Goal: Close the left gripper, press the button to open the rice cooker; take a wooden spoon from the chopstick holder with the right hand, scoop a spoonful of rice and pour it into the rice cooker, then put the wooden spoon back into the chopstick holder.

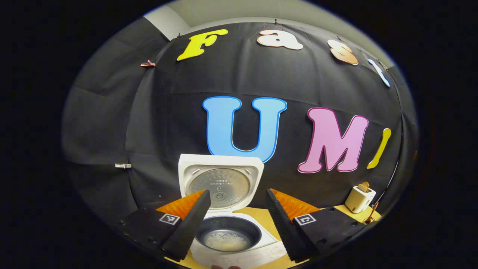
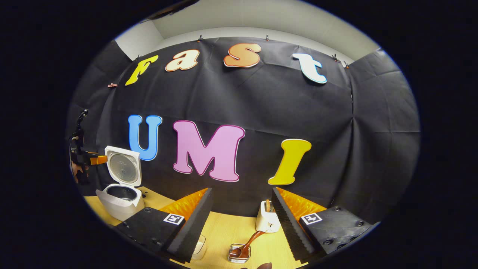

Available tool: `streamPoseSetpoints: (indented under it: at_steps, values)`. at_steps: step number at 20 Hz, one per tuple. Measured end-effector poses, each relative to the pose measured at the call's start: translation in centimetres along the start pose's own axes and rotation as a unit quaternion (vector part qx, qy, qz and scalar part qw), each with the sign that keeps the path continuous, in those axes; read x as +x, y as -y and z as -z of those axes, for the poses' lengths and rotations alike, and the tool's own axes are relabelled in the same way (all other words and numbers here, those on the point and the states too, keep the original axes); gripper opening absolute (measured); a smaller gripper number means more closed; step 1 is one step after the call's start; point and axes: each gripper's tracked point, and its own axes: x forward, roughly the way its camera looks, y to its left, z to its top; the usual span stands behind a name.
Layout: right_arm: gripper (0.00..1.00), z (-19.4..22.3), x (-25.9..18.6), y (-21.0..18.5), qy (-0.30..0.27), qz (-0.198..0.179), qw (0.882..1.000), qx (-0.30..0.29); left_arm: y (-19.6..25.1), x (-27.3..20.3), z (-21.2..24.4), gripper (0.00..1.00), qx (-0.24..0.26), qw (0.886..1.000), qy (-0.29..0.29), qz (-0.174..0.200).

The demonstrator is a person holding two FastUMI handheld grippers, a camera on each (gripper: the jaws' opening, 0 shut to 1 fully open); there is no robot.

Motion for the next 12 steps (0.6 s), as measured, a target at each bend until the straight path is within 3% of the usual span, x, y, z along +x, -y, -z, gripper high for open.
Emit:
streamPoseSetpoints:
  at_steps: [5,9,12]
  values:
    - [0.97,6.7,1.3,1.8,-0.051,-0.018,0.998,0.043,2.0,-2.0,-0.2,0.95,0.000,1.000,-0.010,0.017]
    - [0.97,16.9,4.6,3.3,-0.142,-0.037,0.980,0.134,2.9,-4.2,0.2,0.95,0.019,1.000,-0.020,0.005]
    - [0.95,23.9,7.4,4.0,-0.212,-0.035,0.963,0.161,4.0,-5.8,0.1,0.95,0.022,0.999,-0.027,-0.005]
